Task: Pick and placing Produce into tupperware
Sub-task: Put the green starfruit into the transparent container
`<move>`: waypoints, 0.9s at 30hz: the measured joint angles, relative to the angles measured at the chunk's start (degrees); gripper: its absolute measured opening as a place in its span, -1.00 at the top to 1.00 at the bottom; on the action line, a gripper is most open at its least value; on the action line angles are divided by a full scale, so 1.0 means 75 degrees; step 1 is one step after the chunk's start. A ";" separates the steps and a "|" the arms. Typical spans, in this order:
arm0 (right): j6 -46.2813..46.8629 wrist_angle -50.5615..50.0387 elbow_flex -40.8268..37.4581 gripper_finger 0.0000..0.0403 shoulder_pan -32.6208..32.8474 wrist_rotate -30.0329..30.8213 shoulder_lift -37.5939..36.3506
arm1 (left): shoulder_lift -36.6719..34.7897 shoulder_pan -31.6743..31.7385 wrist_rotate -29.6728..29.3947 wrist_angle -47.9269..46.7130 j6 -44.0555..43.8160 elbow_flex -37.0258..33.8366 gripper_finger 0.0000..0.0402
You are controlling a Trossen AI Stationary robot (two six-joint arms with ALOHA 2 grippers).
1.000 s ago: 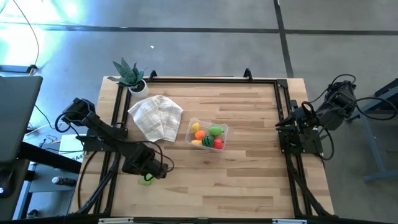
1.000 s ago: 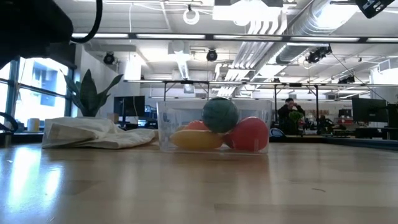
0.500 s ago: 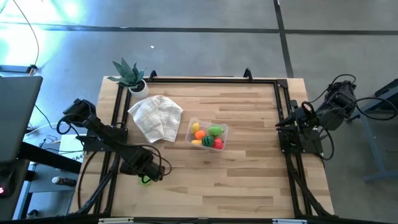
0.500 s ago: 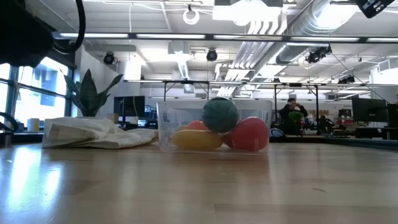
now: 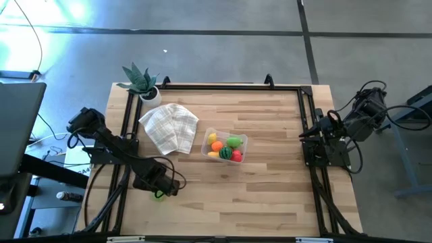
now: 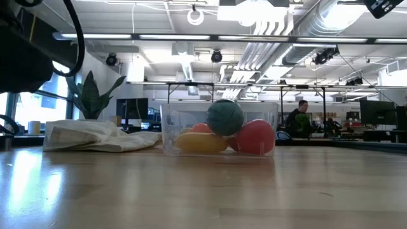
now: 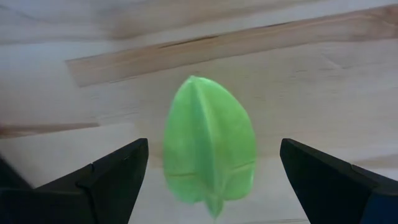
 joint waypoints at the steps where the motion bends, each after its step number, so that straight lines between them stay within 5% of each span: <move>1: 0.0000 -0.0001 -0.0001 0.71 0.0001 0.0001 0.0000 | 0.0044 -0.0002 0.0000 0.0116 -0.0003 -0.0027 -0.76; 27: 0.0000 0.0000 0.0000 0.71 0.0003 0.0002 -0.0003 | 0.0568 -0.0005 0.0586 0.0288 0.0020 -0.0042 -0.74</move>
